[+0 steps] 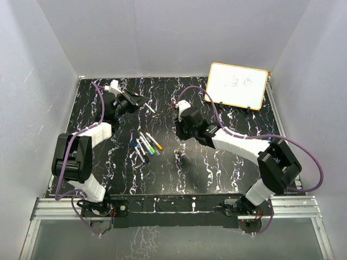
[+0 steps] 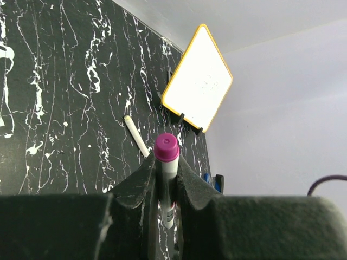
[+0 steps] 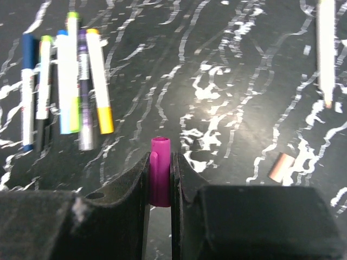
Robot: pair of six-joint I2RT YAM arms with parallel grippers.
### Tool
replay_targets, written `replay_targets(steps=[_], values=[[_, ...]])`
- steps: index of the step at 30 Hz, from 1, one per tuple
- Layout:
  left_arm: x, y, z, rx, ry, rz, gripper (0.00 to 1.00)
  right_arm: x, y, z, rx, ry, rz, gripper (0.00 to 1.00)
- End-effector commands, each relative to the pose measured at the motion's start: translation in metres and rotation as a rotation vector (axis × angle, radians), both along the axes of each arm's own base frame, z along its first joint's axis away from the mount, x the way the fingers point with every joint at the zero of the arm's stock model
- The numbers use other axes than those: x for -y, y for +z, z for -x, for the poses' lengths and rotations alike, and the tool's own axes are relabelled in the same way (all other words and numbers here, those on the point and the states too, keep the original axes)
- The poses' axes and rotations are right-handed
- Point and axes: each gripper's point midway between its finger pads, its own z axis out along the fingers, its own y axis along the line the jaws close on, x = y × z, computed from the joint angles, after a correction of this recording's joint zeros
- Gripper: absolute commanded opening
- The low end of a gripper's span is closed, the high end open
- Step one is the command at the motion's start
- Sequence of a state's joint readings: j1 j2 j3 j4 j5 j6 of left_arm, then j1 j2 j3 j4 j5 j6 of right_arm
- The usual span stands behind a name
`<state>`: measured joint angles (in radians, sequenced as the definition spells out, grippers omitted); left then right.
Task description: Open the pen caps
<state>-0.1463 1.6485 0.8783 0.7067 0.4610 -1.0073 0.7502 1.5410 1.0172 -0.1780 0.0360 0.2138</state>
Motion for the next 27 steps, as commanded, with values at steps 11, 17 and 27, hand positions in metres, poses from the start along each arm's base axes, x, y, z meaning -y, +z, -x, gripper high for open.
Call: replay_targets(steps=[11,17,27], values=[[0.041,0.006,0.019,0.022,-0.134,0.059,0.0,0.054,-0.033,-0.026,-0.059,-0.24,0.206,0.0],[0.054,0.001,0.024,0.006,-0.163,0.065,0.0,0.06,-0.045,-0.025,-0.089,-0.258,0.217,0.02],[0.073,-0.026,0.024,-0.054,-0.189,0.066,0.0,0.07,-0.064,-0.023,-0.132,-0.269,0.201,0.13]])
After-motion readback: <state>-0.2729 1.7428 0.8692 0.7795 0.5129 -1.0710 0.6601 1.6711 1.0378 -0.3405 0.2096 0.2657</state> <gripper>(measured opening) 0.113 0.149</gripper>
